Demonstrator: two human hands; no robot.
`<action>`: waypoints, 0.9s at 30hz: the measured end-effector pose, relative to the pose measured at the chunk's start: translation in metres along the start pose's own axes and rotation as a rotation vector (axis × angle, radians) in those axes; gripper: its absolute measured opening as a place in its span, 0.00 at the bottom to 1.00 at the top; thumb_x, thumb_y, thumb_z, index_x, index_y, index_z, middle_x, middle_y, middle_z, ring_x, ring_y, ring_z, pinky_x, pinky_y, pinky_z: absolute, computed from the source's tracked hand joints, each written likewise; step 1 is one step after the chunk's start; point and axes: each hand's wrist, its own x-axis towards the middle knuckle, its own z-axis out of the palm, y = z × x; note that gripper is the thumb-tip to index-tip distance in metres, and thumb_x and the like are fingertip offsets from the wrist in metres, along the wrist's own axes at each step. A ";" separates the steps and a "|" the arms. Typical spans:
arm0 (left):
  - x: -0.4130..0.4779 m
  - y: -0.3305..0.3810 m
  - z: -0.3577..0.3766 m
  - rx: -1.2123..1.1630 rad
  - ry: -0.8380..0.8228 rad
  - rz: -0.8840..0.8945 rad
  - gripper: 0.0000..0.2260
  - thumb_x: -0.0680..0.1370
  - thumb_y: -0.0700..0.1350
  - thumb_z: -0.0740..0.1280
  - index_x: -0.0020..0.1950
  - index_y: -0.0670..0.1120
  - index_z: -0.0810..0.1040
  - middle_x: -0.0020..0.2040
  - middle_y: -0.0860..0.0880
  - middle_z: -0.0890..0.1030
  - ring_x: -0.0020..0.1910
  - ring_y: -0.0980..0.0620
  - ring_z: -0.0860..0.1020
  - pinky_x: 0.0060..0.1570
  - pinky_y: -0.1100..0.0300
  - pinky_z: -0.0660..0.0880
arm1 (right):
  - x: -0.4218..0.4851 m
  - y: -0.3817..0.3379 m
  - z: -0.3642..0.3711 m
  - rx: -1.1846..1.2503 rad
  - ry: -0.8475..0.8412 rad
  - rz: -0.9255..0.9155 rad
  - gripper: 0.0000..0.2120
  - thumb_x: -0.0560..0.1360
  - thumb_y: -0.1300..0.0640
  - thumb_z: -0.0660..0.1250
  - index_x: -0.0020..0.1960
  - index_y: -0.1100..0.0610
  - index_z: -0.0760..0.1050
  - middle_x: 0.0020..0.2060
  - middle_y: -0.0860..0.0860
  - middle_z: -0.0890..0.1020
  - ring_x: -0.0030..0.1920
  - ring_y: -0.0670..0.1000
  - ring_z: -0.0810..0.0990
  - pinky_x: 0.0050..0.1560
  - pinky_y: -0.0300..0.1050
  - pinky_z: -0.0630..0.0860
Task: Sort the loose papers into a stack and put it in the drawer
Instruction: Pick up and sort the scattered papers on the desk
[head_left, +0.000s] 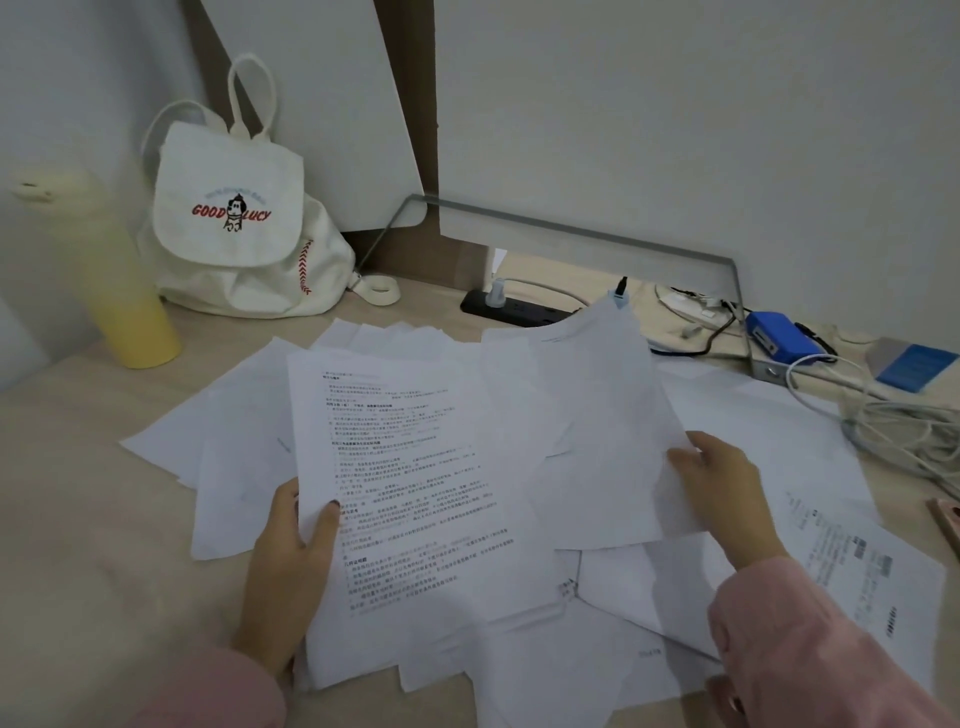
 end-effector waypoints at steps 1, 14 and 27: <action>0.001 0.000 0.000 0.004 0.002 0.002 0.11 0.79 0.42 0.61 0.61 0.50 0.68 0.47 0.62 0.75 0.44 0.64 0.74 0.40 0.66 0.69 | 0.000 -0.002 -0.006 -0.034 0.063 -0.034 0.11 0.77 0.63 0.58 0.54 0.62 0.77 0.44 0.61 0.80 0.40 0.56 0.73 0.40 0.44 0.65; 0.002 -0.006 -0.002 -0.038 -0.018 -0.018 0.26 0.79 0.42 0.60 0.74 0.55 0.56 0.66 0.49 0.73 0.64 0.48 0.72 0.64 0.49 0.69 | -0.039 -0.054 -0.052 0.502 0.232 -0.269 0.09 0.78 0.57 0.59 0.43 0.55 0.76 0.33 0.48 0.74 0.33 0.46 0.70 0.35 0.41 0.67; 0.002 -0.005 -0.004 0.053 -0.029 0.032 0.10 0.79 0.40 0.60 0.48 0.56 0.76 0.51 0.63 0.77 0.50 0.63 0.75 0.46 0.69 0.69 | -0.027 0.018 0.007 -0.040 0.138 -0.029 0.16 0.80 0.58 0.56 0.63 0.58 0.76 0.56 0.61 0.80 0.56 0.62 0.77 0.57 0.53 0.71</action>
